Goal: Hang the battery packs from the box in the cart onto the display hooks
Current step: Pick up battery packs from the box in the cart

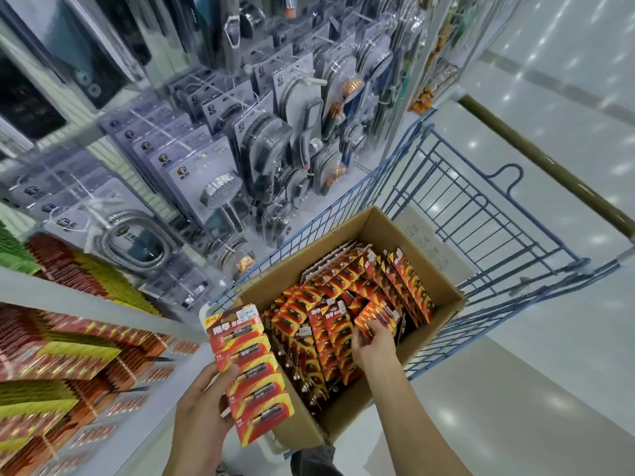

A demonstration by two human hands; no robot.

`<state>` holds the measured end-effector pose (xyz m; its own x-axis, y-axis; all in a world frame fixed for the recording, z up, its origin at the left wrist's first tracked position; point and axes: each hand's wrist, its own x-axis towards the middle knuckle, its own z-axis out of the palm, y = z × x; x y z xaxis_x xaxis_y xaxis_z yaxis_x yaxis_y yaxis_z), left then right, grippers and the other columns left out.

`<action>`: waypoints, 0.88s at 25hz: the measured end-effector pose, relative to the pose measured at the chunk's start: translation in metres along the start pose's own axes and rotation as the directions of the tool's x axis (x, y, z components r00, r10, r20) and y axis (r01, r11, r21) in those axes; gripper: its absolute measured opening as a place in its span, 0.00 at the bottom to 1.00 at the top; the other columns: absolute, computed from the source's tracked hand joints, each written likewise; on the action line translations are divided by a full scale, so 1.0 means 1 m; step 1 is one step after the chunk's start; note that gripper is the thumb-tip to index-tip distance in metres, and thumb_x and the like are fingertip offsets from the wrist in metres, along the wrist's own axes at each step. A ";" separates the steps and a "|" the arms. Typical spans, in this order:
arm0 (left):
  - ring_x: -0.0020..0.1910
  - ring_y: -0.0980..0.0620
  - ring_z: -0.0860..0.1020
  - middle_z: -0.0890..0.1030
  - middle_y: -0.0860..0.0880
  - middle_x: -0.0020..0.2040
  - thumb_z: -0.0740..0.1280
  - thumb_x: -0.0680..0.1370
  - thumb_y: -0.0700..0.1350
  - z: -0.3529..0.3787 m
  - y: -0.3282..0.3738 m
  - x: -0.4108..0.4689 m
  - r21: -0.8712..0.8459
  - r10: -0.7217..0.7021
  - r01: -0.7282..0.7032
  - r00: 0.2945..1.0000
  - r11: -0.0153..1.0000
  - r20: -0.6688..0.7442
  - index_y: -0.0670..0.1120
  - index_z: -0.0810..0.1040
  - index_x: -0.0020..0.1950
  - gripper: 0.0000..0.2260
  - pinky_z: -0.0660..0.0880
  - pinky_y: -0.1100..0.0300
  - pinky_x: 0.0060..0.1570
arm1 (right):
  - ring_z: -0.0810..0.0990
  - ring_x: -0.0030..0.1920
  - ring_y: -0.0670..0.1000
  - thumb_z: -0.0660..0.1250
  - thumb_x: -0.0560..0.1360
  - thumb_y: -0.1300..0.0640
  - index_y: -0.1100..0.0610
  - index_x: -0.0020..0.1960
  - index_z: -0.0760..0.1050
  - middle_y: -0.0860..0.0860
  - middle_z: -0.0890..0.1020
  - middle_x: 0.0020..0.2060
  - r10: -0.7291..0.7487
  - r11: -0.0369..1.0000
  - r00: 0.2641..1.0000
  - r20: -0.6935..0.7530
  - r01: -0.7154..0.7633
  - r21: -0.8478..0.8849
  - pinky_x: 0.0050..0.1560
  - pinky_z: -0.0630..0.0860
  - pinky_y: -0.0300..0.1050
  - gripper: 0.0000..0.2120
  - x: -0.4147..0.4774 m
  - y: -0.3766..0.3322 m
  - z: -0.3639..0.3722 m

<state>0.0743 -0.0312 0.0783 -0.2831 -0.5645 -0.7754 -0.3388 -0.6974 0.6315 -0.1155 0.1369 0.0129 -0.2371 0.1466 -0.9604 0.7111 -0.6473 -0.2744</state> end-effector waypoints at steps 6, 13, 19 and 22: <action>0.45 0.39 0.87 0.88 0.42 0.51 0.71 0.80 0.43 -0.038 0.031 -0.014 -0.162 0.021 -0.010 0.998 0.987 0.066 0.47 0.82 0.62 0.11 0.81 0.46 0.49 | 0.79 0.57 0.58 0.73 0.73 0.71 0.61 0.58 0.76 0.59 0.79 0.57 0.047 0.956 0.899 0.436 0.086 -0.279 0.60 0.80 0.52 0.16 -0.063 0.039 -0.028; 0.44 0.40 0.88 0.87 0.40 0.53 0.71 0.78 0.41 -0.134 0.085 -0.047 -0.315 0.220 -0.205 0.976 0.927 0.011 0.45 0.82 0.63 0.14 0.83 0.48 0.44 | 0.85 0.57 0.63 0.81 0.63 0.66 0.55 0.64 0.79 0.59 0.86 0.55 0.127 0.674 0.607 0.785 0.528 -0.517 0.64 0.77 0.63 0.31 -0.158 0.115 -0.005; 0.39 0.40 0.87 0.88 0.40 0.48 0.70 0.79 0.41 -0.242 0.117 -0.088 -0.421 0.335 -0.374 0.927 0.826 -0.167 0.45 0.83 0.57 0.08 0.84 0.49 0.35 | 0.85 0.48 0.65 0.89 0.51 0.55 0.59 0.63 0.81 0.64 0.85 0.53 0.375 0.601 0.403 0.835 0.580 -0.550 0.51 0.81 0.61 0.41 -0.240 0.209 0.015; 0.41 0.39 0.87 0.87 0.38 0.50 0.71 0.77 0.44 -0.296 0.122 -0.103 -0.471 0.380 -0.452 0.892 0.758 -0.245 0.42 0.83 0.59 0.13 0.84 0.50 0.34 | 0.85 0.36 0.59 0.88 0.55 0.49 0.62 0.58 0.82 0.62 0.85 0.44 0.466 0.582 0.346 0.814 0.573 -0.577 0.31 0.80 0.50 0.36 -0.277 0.259 0.019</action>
<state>0.3277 -0.1892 0.2338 -0.1617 -0.8766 -0.4533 0.2937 -0.4813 0.8259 0.1213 -0.0855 0.2089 -0.2896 -0.8599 -0.4204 0.6599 0.1387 -0.7384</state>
